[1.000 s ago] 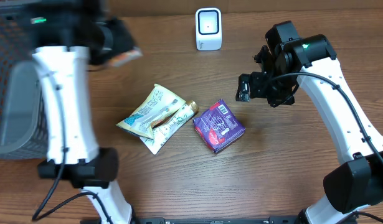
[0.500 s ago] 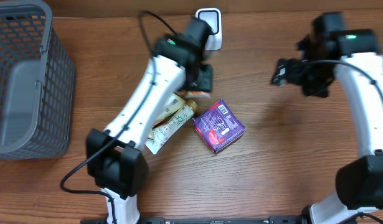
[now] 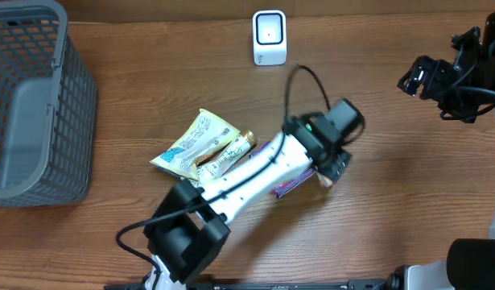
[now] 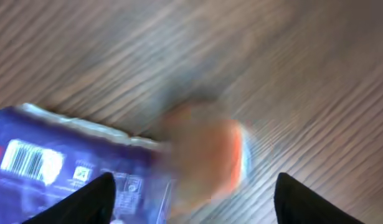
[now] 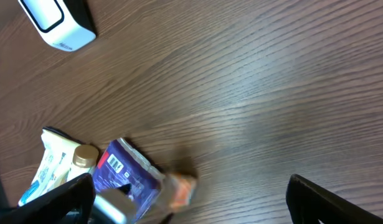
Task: Scan the item barcode
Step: 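Lift the tissue pack out and set it right of the purple pack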
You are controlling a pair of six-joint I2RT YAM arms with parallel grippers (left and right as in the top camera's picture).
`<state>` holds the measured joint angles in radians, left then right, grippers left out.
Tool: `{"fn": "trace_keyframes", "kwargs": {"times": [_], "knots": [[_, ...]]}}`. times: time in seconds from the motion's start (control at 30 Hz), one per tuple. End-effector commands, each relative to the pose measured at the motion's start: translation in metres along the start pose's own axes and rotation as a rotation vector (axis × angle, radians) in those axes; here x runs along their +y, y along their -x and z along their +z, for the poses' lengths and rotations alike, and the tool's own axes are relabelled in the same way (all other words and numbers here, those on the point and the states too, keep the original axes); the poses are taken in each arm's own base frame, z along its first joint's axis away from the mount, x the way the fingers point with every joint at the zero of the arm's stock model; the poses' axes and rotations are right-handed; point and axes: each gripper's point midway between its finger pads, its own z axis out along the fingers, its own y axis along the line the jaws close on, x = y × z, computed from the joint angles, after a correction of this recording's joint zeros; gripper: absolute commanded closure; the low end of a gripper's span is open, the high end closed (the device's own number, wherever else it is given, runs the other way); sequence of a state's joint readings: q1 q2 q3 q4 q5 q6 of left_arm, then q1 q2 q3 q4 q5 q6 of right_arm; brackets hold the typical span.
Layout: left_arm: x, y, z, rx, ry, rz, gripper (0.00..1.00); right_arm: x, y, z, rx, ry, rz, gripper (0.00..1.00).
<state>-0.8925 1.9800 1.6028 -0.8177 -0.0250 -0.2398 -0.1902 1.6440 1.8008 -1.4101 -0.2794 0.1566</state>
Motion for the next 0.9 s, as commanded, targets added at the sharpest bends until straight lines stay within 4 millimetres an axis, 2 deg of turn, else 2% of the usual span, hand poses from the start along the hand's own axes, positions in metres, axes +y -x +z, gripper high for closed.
{"fn": "trace_keyframes", "kwargs": {"times": [0.0,0.03,0.07,0.17,0.33,0.47,0.57,0.73,0.8,0.83,0.87], "knots": [[0.016,0.004,0.003,-0.038,0.128,0.275,0.11,0.003,0.003,-0.01,-0.026,0.016,-0.007,0.01],[0.019,0.008,0.002,-0.05,0.15,0.315,0.03,0.003,0.003,-0.01,-0.027,0.016,-0.007,0.01],[0.024,0.012,0.001,-0.061,0.176,0.365,0.0,0.003,0.004,-0.01,-0.028,0.017,-0.007,0.0],[0.042,0.029,-0.005,-0.102,0.293,0.448,0.0,0.004,0.004,-0.01,-0.03,0.017,-0.008,0.0],[0.084,0.065,-0.037,-0.192,0.519,0.361,0.0,0.004,0.006,-0.01,-0.04,0.02,-0.015,0.01],[0.105,0.082,-0.066,-0.214,0.559,0.285,0.0,0.004,0.003,-0.01,-0.025,0.022,-0.001,0.01],[0.128,0.091,-0.098,-0.23,0.583,0.168,0.0,0.012,-0.013,-0.011,0.042,0.074,0.02,0.05],[0.184,0.097,-0.155,-0.308,0.611,-0.166,0.0,0.03,-0.053,-0.015,0.218,0.142,0.152,0.06],[0.207,0.09,-0.175,-0.32,0.608,-0.31,0.0,0.026,-0.067,-0.014,0.267,0.077,0.179,0.06],[0.225,0.081,-0.189,-0.31,0.578,-0.421,0.0,0.016,-0.073,-0.011,0.275,-0.019,0.232,0.05],[0.232,0.075,-0.193,-0.298,0.556,-0.466,0.0,0.009,-0.076,-0.009,0.268,-0.076,0.258,0.05]]}}
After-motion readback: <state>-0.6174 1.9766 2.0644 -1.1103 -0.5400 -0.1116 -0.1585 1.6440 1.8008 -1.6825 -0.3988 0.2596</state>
